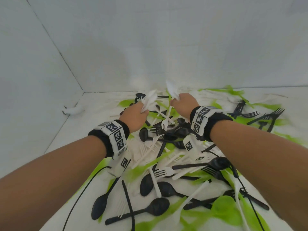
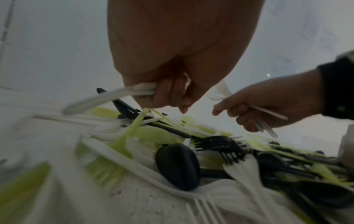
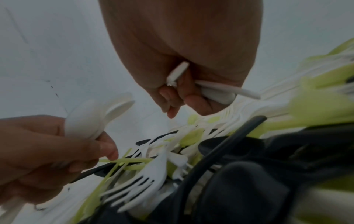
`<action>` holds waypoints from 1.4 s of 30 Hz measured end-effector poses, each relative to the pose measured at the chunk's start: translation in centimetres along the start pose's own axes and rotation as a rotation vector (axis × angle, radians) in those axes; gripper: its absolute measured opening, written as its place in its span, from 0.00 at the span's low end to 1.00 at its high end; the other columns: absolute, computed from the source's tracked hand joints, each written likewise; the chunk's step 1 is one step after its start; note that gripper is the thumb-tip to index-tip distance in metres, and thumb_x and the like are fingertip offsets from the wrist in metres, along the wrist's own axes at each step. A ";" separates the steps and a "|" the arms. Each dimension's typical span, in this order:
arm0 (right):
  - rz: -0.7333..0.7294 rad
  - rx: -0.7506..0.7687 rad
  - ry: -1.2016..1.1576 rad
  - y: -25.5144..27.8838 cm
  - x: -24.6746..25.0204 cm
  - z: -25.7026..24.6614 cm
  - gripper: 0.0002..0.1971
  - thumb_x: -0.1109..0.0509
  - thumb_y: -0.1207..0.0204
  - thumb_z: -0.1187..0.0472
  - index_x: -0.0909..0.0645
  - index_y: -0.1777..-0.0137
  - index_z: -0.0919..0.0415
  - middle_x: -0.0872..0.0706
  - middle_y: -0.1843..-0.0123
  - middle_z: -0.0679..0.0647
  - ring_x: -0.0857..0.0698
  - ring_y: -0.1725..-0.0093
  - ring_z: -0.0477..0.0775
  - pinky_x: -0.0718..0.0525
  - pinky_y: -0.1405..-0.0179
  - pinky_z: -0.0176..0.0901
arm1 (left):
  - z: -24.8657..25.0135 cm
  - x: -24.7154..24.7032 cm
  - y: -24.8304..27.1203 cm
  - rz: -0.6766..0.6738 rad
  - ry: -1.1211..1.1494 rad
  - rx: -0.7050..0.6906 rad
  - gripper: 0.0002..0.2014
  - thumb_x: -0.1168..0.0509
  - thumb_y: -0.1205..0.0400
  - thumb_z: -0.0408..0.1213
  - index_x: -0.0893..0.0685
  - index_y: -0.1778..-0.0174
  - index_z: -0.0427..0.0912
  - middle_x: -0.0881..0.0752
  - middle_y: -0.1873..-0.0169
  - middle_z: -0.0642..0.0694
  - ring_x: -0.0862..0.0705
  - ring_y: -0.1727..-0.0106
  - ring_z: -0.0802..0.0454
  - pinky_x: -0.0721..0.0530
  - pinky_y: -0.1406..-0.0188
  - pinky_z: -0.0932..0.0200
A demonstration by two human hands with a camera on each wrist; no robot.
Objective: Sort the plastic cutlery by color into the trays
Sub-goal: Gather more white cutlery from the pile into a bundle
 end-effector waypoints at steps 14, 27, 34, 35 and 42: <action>-0.073 0.002 0.075 -3.6 -1.3 0.6 0.10 0.33 0.17 0.55 0.20 0.54 0.62 0.22 0.65 0.52 0.21 0.61 0.56 0.30 0.70 0.42 | 1.2 -3.3 -3.4 -0.271 -0.328 0.006 0.16 0.32 0.17 0.46 0.26 0.68 0.48 0.21 0.65 0.48 0.20 0.61 0.47 0.30 0.68 0.55; -0.139 0.059 0.080 -1.9 -3.6 -0.3 0.17 0.36 0.15 0.47 0.20 0.43 0.63 0.14 0.51 0.56 0.15 0.50 0.59 0.23 0.57 0.49 | 0.9 -2.3 0.2 -0.426 -0.353 -0.024 0.11 0.37 0.13 0.38 0.20 0.60 0.38 0.17 0.62 0.42 0.19 0.58 0.44 0.23 0.61 0.55; -0.087 0.013 -0.028 -1.2 -2.0 -0.4 0.13 0.36 0.14 0.52 0.21 0.53 0.62 0.21 0.63 0.54 0.23 0.65 0.54 0.27 0.65 0.45 | 1.3 -0.5 0.3 -0.307 -0.093 0.055 0.09 0.33 0.17 0.41 0.24 0.57 0.40 0.21 0.62 0.45 0.23 0.64 0.49 0.28 0.68 0.56; -0.110 0.014 -0.048 -1.1 -2.2 -0.6 0.13 0.37 0.15 0.54 0.22 0.56 0.62 0.23 0.65 0.54 0.24 0.66 0.55 0.26 0.62 0.47 | 1.6 -0.4 0.4 -0.302 -0.062 0.051 0.09 0.33 0.17 0.40 0.22 0.55 0.38 0.19 0.62 0.46 0.22 0.65 0.50 0.27 0.69 0.57; -0.180 0.006 -0.017 0.1 -2.9 -0.1 0.15 0.33 0.16 0.52 0.22 0.60 0.62 0.25 0.67 0.55 0.26 0.69 0.54 0.26 0.63 0.48 | 1.8 0.3 1.6 -0.284 0.082 0.061 0.11 0.33 0.15 0.44 0.20 0.53 0.38 0.21 0.65 0.45 0.23 0.70 0.50 0.25 0.71 0.58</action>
Point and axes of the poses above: each hand's wrist, its own y-axis away from the middle knuckle, its own x-axis out of the back of the hand, z = x × y, the point moved 6 cm from there along -y, towards the middle knuckle
